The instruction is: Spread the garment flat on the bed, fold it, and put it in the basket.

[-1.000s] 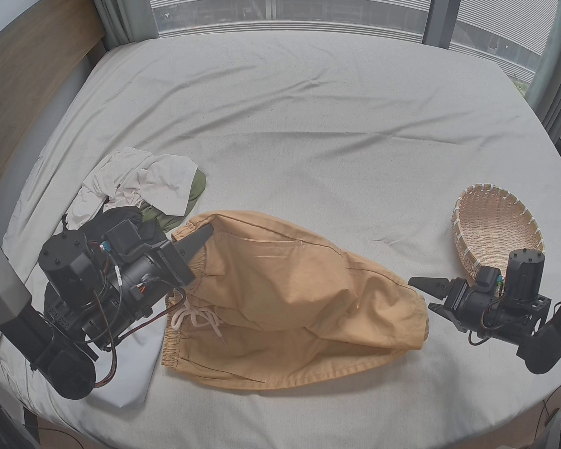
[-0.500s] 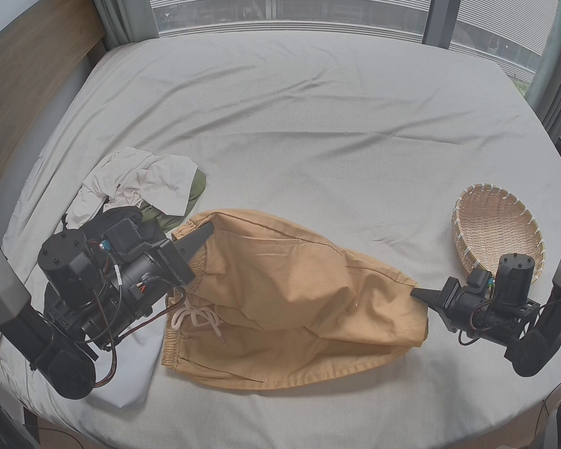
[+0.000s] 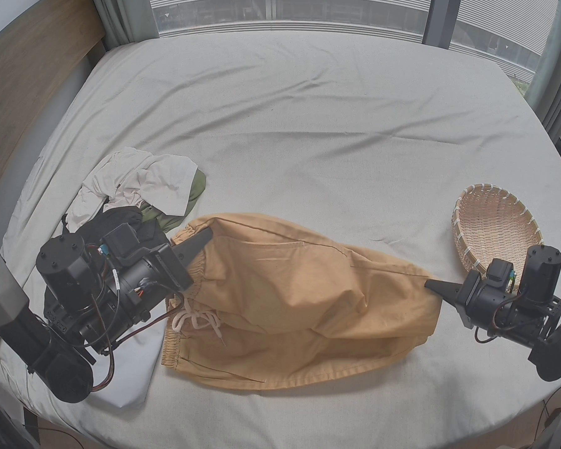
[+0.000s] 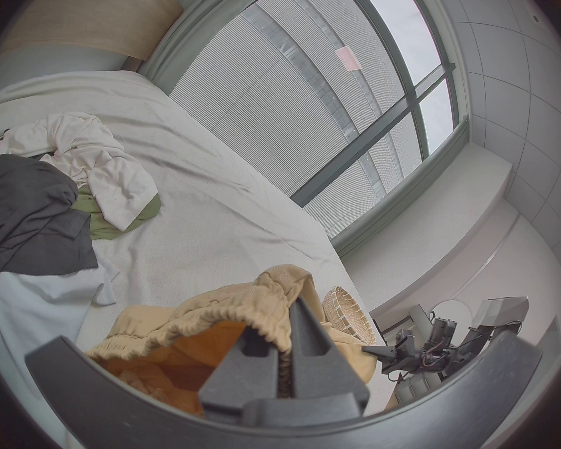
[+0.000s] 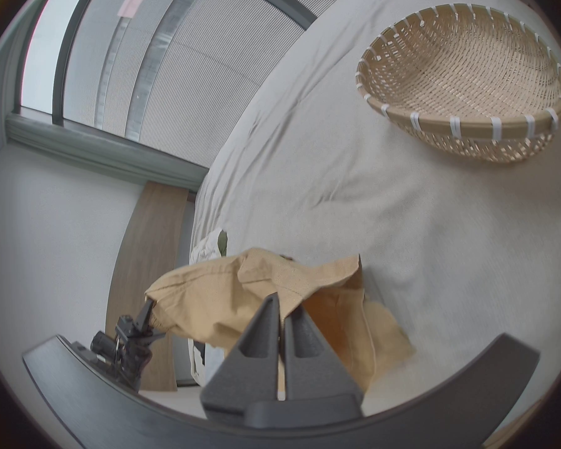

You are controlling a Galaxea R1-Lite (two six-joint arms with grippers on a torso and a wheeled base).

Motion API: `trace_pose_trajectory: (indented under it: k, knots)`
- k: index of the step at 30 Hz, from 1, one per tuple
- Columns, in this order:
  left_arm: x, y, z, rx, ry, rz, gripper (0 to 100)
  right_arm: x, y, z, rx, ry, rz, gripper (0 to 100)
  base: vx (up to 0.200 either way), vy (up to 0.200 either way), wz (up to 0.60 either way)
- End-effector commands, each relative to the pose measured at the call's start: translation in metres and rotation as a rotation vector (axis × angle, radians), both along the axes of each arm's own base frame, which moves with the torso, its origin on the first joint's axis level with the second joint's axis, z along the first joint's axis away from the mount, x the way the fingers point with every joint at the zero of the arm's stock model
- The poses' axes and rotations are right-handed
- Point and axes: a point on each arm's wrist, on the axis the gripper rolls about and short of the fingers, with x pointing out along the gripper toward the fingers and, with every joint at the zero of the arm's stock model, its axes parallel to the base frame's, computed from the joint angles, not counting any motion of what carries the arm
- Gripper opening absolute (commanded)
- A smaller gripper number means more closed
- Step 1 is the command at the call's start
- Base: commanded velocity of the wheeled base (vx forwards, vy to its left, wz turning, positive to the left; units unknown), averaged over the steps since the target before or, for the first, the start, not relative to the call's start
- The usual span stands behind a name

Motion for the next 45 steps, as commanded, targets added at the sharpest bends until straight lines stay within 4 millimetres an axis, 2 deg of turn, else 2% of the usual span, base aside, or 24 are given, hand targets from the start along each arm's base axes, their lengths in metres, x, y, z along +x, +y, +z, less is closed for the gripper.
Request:
trace_pose_trajectory:
  k: [1,4,11,12,15,22,27,35,39,45]
  knots:
    - [-0.004,0.006,-0.009,0.017,0.042,0.012,0,-0.021,0.004,0.000,-0.024,-0.004,0.063,0,0.000,0.000,0.00]
    - [-0.007,0.009,-0.013,0.024,0.061,0.019,0,-0.017,0.012,-0.020,-0.060,0.076,0.095,0,0.000,0.000,0.00]
    - [-0.008,0.011,-0.012,0.025,0.060,0.023,0,-0.006,0.019,-0.049,-0.060,0.057,0.101,0,0.000,0.000,0.00]
    - [-0.008,0.011,-0.012,0.025,0.060,0.025,0,-0.005,0.019,-0.051,-0.057,0.047,0.098,100,0.000,0.000,0.00]
    - [-0.008,0.011,-0.012,0.026,0.062,0.025,0,0.000,0.019,-0.057,-0.071,0.062,0.087,100,0.000,0.000,0.00]
    - [-0.009,0.011,-0.012,0.026,0.062,0.023,0,0.011,0.015,-0.052,-0.056,0.019,0.052,100,0.000,0.000,0.00]
    - [-0.009,0.011,-0.012,0.025,0.060,0.023,0,0.020,0.008,-0.042,-0.037,-0.031,0.014,100,0.000,0.000,0.00]
    - [-0.008,0.010,-0.012,0.025,0.059,0.022,0,0.019,0.006,-0.020,0.008,-0.114,0.030,100,0.000,0.000,0.00]
    - [-0.008,0.010,-0.012,0.024,0.058,0.023,0,0.018,0.007,-0.018,0.012,-0.119,0.046,100,0.000,0.000,0.00]
    - [-0.007,0.010,-0.011,0.023,0.056,0.022,0,0.028,0.011,-0.021,0.015,-0.124,0.049,100,0.000,0.000,0.00]
